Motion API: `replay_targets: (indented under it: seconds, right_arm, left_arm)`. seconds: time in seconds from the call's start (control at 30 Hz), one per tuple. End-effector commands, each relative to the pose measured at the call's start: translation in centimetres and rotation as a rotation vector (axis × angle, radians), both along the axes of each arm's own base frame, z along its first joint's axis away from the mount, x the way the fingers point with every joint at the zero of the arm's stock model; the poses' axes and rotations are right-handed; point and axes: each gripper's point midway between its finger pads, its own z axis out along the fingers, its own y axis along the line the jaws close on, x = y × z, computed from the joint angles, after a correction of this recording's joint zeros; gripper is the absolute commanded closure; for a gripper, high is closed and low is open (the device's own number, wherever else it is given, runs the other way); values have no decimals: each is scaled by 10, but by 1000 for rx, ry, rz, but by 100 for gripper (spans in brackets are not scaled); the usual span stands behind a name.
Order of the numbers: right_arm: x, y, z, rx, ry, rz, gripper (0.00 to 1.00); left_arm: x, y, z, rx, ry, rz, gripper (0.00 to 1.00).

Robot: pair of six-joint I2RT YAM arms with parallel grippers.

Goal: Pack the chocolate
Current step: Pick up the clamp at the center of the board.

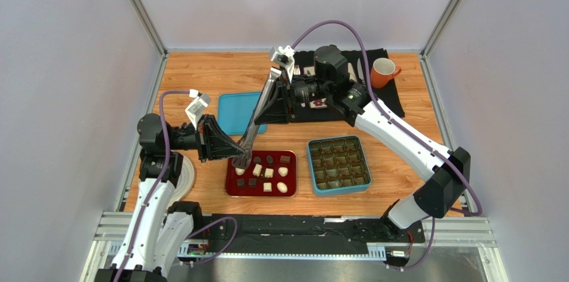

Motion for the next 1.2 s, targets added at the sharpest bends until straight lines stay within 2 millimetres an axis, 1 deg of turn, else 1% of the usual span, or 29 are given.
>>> replay_targets:
  seconds: [0.0, 0.07, 0.1, 0.17, 0.23, 0.27, 0.33, 0.37, 0.4, 0.47, 0.5, 0.57, 0.6, 0.67, 0.7, 1.0, 1.03, 1.07, 1.1, 1.17]
  right_arm:
    - [-4, -12, 15, 3, -53, -33, 51]
    - [0, -14, 16, -1, -52, -42, 51]
    - [0, -15, 21, 5, -60, -42, 52]
    - [2, -16, 21, -3, -58, -45, 53]
    - [1, -15, 23, 2, -60, -40, 57]
    - [2, -14, 23, 1, -54, -39, 61]
    - [3, -13, 23, 6, -43, -37, 64]
    - [4, -13, 22, 7, -35, -38, 67]
    - [4, -12, 25, 22, -43, -37, 69]
    - [2, -10, 23, 27, -16, -34, 74]
    - [3, -10, 27, 50, -29, -36, 75]
    - [3, -10, 25, 57, -3, -43, 78]
    - [2, -10, 29, 76, -13, -42, 78]
    - [2, -9, 31, 98, -12, -43, 80]
    - [2, -9, 36, 121, -13, -43, 80]
    - [1, -10, 37, 141, -7, -56, 85]
    - [-1, -12, 38, 144, -20, -56, 85]
    - [-2, -12, 35, 132, -13, -59, 86]
    - [-1, -13, 34, 131, -27, -64, 86]
    - [-2, -15, 33, 121, -30, -74, 87]
  left_arm:
    - [-47, 12, 0, 62, -112, -258, 100]
    - [-47, 12, 1, 62, -113, -258, 100]
    - [-47, 12, 0, 62, -112, -258, 100]
    - [-47, 12, 0, 62, -116, -258, 100]
    - [-47, 12, 0, 62, -115, -256, 100]
    - [-47, 12, -1, 62, -110, -258, 100]
    - [-47, 12, 0, 61, -113, -256, 100]
    - [-47, 12, -1, 61, -109, -256, 100]
    - [-47, 12, -1, 61, -110, -258, 100]
    - [-47, 12, -2, 61, -110, -256, 100]
    - [-47, 12, -1, 61, -112, -258, 100]
    - [-47, 12, -2, 61, -110, -258, 100]
    - [-47, 12, -2, 61, -110, -258, 100]
    - [-47, 12, -1, 61, -112, -258, 100]
    - [-47, 12, -2, 61, -112, -256, 100]
    - [-45, 12, 2, 64, -116, -256, 100]
    - [-45, 12, 5, 69, -103, -254, 92]
    - [-44, 12, 7, 72, -118, -255, 85]
    - [-43, 12, 13, 75, -126, -254, 68]
    - [-40, 12, 18, 79, -121, -251, 45]
